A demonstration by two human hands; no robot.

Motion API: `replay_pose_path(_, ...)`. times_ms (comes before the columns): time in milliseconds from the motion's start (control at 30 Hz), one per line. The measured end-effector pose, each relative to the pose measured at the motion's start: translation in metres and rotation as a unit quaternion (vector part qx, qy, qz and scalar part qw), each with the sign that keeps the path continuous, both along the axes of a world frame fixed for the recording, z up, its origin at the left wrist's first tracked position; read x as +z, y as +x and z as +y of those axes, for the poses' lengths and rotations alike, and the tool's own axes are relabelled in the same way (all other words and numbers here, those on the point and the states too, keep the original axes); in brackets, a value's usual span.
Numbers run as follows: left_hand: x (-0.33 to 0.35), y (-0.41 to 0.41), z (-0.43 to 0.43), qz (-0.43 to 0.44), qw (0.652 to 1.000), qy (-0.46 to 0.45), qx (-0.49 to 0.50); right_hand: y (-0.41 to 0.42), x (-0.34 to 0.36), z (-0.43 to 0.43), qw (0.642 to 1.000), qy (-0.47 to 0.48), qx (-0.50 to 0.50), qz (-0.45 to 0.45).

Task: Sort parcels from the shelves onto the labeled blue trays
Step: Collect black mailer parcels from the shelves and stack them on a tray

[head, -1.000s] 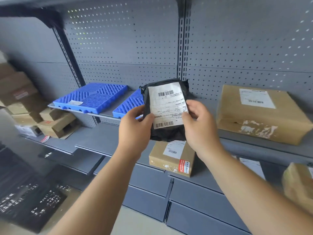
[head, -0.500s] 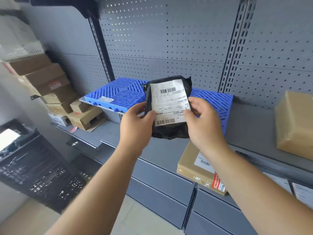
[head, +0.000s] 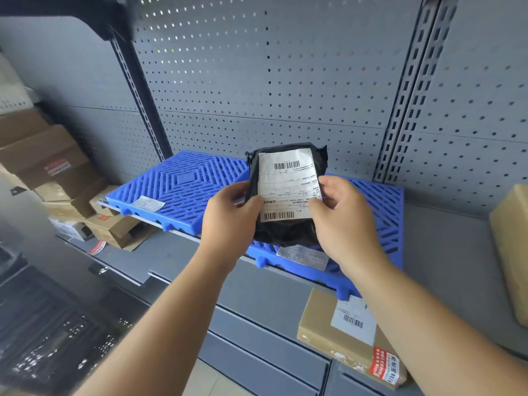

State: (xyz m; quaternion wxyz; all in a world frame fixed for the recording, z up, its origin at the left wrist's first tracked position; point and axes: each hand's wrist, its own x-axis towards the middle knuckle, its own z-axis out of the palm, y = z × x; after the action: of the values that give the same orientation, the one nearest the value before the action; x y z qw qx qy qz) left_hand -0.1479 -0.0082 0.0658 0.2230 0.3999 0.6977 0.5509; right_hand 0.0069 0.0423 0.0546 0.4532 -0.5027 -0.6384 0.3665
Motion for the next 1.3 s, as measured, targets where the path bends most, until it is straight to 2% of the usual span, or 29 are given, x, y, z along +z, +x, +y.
replay_pose_path(400, -0.012, -0.04, 0.08, 0.037, 0.986, -0.059, -0.154, -0.025, -0.006, 0.041, 0.99, -0.06, -0.109, -0.068)
replay_pose_path(700, -0.023, -0.064, 0.098, 0.051, 0.962, -0.096, -0.25, -0.045, -0.012, 0.031, 0.974, -0.091, -0.176, -0.113)
replay_pose_path(867, -0.024, -0.073, 0.097, 0.058, 0.958, -0.097, -0.264, -0.055, -0.01, 0.027, 0.969, -0.098, -0.176, -0.142)
replay_pose_path(1033, -0.026, -0.086, 0.1, 0.085, 0.953, -0.112, -0.268, -0.065, -0.009, 0.021, 0.951, -0.073, -0.212, -0.214)
replay_pose_path(1300, -0.025, -0.094, 0.096, 0.139, 0.949, -0.061, -0.275, -0.073, -0.002, 0.013, 0.937, -0.047, -0.238, -0.25)
